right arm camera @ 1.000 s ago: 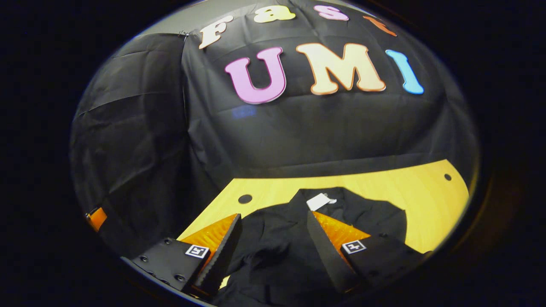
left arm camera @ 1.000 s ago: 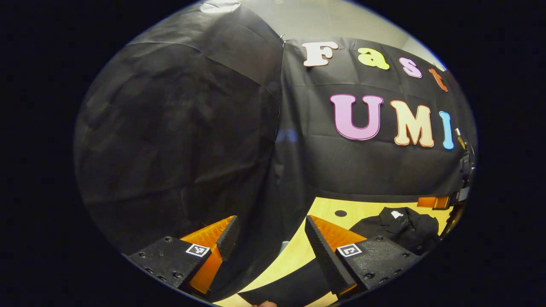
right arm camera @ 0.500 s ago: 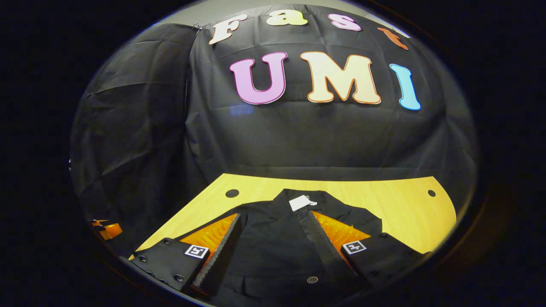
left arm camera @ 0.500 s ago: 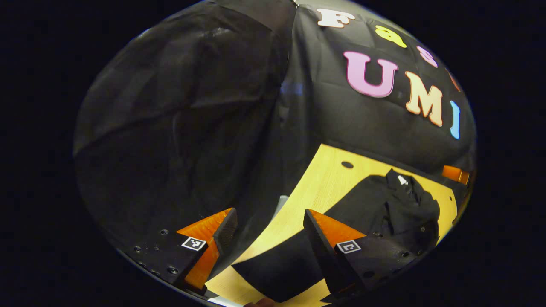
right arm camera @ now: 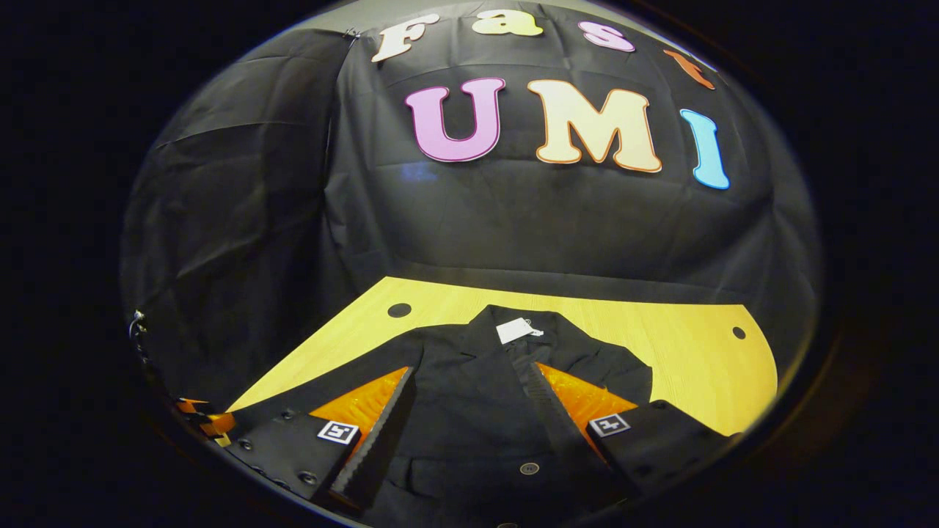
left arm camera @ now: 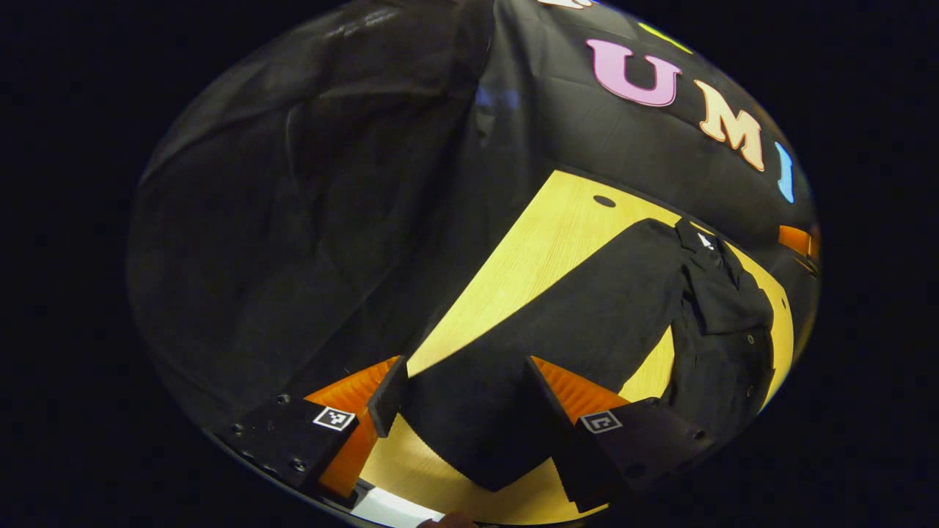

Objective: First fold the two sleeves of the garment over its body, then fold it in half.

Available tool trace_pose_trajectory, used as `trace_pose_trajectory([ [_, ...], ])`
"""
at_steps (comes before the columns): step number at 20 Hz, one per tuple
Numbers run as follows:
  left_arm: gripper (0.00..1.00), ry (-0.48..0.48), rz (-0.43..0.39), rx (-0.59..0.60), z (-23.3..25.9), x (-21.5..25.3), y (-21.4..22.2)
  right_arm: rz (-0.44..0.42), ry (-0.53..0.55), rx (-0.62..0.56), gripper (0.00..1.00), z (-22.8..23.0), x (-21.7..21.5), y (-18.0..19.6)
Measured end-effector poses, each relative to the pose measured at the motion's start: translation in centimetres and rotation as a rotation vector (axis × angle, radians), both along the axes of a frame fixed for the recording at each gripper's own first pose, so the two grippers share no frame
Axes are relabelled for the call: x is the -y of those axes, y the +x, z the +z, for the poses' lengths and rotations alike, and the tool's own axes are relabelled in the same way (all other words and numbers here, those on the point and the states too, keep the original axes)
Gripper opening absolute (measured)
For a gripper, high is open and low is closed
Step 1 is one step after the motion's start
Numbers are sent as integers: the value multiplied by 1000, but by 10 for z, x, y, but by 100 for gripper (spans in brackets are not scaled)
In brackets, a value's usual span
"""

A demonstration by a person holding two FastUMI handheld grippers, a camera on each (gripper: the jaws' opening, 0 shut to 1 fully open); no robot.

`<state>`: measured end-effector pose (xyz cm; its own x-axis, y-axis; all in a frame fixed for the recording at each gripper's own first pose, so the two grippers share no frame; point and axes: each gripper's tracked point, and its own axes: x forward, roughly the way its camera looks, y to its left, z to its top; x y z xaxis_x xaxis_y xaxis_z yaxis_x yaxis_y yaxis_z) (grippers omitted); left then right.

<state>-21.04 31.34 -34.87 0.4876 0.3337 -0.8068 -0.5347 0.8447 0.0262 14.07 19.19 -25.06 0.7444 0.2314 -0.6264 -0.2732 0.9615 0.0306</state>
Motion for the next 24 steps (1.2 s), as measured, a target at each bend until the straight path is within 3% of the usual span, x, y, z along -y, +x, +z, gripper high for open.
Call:
trace_pose_trajectory([
  [3,95,-60,28,-50,-20,8,-14,0,-6,2,98,2,5,-3],
  [8,96,32,-52,-62,-24,7,-15,-12,-6,13,98,8,17,-7],
  [12,39,48,-133,-15,-15,28,-7,-20,-10,10,94,8,30,-14],
  [14,9,54,-134,-15,-14,31,-4,-28,-8,17,100,11,37,-16],
  [15,0,45,-129,-16,-16,30,0,-32,-7,21,98,13,41,-18],
  [18,0,-38,-80,17,-4,33,11,-41,0,32,94,17,55,-24],
  [19,0,-49,-70,42,2,35,17,-45,1,33,98,17,60,-27],
  [22,0,-28,-81,113,25,35,46,-55,6,31,94,17,75,-34],
  [24,0,-11,-105,154,44,39,67,-66,17,28,98,17,86,-40],
])
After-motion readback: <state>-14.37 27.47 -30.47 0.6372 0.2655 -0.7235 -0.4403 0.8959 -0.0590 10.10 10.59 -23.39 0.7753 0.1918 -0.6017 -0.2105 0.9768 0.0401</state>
